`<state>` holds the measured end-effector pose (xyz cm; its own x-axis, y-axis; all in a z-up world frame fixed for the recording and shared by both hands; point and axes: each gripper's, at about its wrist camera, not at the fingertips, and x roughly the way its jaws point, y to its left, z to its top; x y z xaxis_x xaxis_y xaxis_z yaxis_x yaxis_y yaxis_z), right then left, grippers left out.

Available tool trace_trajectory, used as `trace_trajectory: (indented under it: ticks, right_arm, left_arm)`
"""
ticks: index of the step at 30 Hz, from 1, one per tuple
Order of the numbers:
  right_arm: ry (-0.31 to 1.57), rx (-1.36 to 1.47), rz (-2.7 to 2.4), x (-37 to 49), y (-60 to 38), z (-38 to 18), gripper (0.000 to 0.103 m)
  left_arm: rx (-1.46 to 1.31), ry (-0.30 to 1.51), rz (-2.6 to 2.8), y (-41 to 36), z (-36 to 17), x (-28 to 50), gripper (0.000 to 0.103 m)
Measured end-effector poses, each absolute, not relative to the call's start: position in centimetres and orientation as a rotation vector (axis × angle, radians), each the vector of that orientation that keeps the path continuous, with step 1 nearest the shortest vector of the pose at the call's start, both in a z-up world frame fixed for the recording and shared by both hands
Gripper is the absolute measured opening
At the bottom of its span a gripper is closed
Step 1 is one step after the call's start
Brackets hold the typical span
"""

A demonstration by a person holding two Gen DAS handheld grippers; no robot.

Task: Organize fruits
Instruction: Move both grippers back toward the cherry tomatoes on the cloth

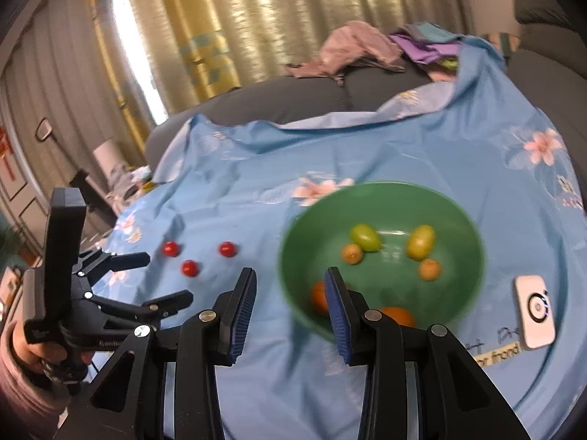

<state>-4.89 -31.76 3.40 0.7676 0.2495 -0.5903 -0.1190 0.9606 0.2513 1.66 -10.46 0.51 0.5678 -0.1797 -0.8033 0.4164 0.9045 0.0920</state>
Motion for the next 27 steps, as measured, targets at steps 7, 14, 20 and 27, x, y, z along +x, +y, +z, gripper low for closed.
trace_trajectory:
  ticks: [7,14,20,27]
  right_arm:
    - [0.674,0.152,0.28,-4.9,-27.3,4.1,0.049]
    - [0.695,0.1,0.348,-5.3,-23.4,4.0,0.053]
    - [0.701,0.07,0.388,-5.5,-21.3,4.0,0.053]
    - [0.72,0.061,0.393,-5.1,-20.4,3.6,0.053]
  left_arm:
    - [0.181,0.924,-0.242,-5.2,0.4,0.5,0.093]
    - [0.151,0.932,-0.208,-2.2,0.2,-1.0,0.093]
    - [0.144,0.94,-0.216,-1.0,-0.1,-1.5,0.093]
    - [0.133,0.951,-0.238,-0.7,-0.7,-1.4,0.093]
